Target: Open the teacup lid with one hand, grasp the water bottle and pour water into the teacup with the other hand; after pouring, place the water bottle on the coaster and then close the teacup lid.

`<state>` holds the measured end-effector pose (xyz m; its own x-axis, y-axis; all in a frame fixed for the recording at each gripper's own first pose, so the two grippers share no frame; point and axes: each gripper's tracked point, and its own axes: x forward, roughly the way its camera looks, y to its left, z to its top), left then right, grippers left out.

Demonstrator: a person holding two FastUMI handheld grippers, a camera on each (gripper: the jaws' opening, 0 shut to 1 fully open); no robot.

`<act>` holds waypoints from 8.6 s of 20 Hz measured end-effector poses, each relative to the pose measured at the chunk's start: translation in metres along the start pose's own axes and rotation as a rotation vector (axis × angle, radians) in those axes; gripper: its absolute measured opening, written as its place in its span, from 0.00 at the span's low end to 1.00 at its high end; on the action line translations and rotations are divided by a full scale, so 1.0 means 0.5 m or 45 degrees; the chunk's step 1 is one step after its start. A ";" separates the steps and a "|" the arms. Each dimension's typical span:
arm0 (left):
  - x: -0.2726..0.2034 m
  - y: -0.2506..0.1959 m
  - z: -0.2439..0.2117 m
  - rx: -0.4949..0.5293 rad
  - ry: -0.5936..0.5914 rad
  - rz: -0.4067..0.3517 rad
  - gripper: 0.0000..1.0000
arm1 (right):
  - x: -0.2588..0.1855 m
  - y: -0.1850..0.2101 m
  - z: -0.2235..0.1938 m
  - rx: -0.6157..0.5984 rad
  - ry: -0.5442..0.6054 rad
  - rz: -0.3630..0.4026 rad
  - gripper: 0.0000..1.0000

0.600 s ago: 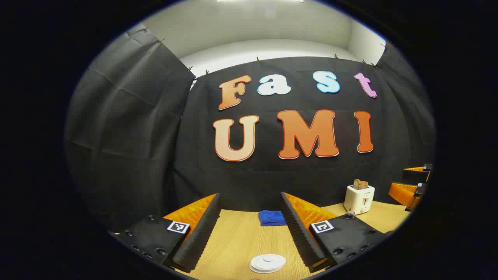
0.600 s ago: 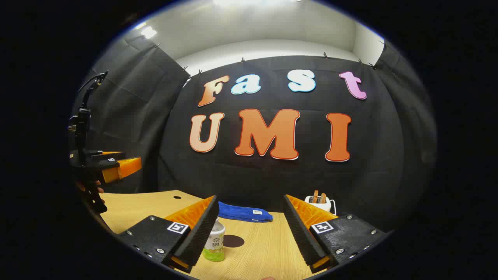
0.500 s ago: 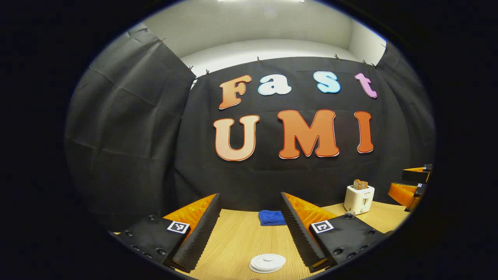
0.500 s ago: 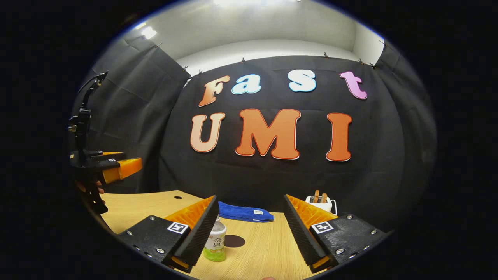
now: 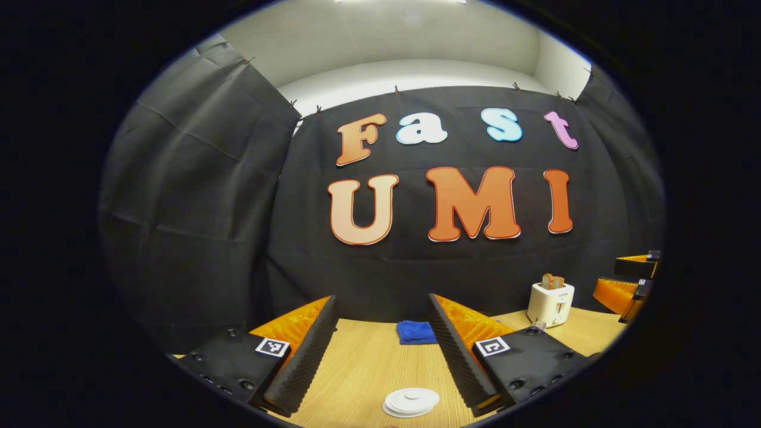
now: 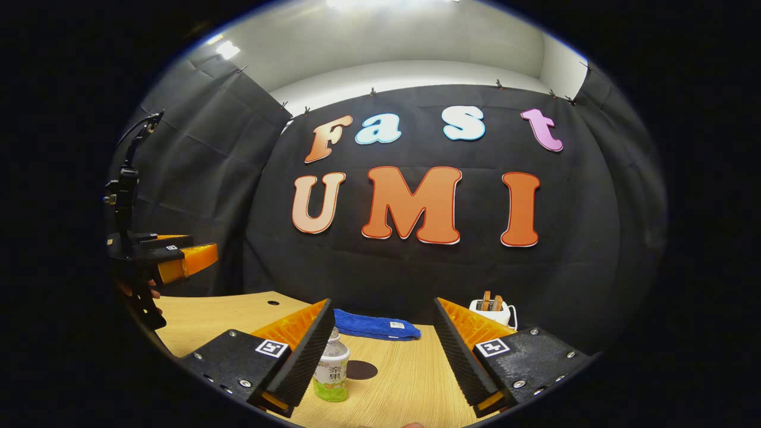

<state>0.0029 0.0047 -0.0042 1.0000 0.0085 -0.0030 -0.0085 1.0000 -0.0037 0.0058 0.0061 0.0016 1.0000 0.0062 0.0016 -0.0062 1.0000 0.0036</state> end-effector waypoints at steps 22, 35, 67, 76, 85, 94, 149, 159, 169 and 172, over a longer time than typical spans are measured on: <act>0.022 -0.059 -0.066 0.012 0.064 -0.096 0.98 | 0.007 0.036 -0.063 -0.010 0.064 0.082 0.99; 0.028 -0.117 -0.274 0.013 0.326 -0.230 0.96 | 0.017 0.066 -0.187 -0.033 0.202 0.162 0.99; 0.064 -0.076 -0.415 0.104 0.495 -0.186 0.31 | 0.048 0.118 -0.333 0.002 0.428 0.236 0.99; 0.063 0.006 -0.379 0.072 0.444 -0.092 0.32 | 0.081 0.167 -0.387 0.032 0.547 0.267 0.93; 0.040 0.091 -0.377 0.049 0.448 -0.019 0.32 | 0.109 0.184 -0.365 -0.192 0.531 0.219 0.67; 0.002 0.163 -0.371 0.086 0.442 0.030 0.33 | 0.147 0.173 -0.341 -0.763 0.460 0.136 0.71; -0.072 0.272 -0.359 0.061 0.425 0.100 0.32 | 0.217 0.236 -0.206 -2.254 -0.229 0.139 0.65; -0.076 0.288 -0.345 0.067 0.418 0.114 0.32 | 0.248 0.239 -0.136 -2.346 -0.362 0.094 0.65; -0.077 0.294 -0.358 0.060 0.436 0.120 0.32 | 0.249 0.272 -0.106 -2.457 -0.550 0.044 0.65; -0.077 0.298 -0.375 0.060 0.466 0.124 0.32 | 0.246 0.279 -0.109 -2.493 -0.591 0.058 0.61</act>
<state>-0.0375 0.1526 -0.1921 0.9271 0.1101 -0.3584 -0.0947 0.9937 0.0602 0.1282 0.1465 -0.0523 0.9210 0.3456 0.1796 0.3033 -0.3471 -0.8875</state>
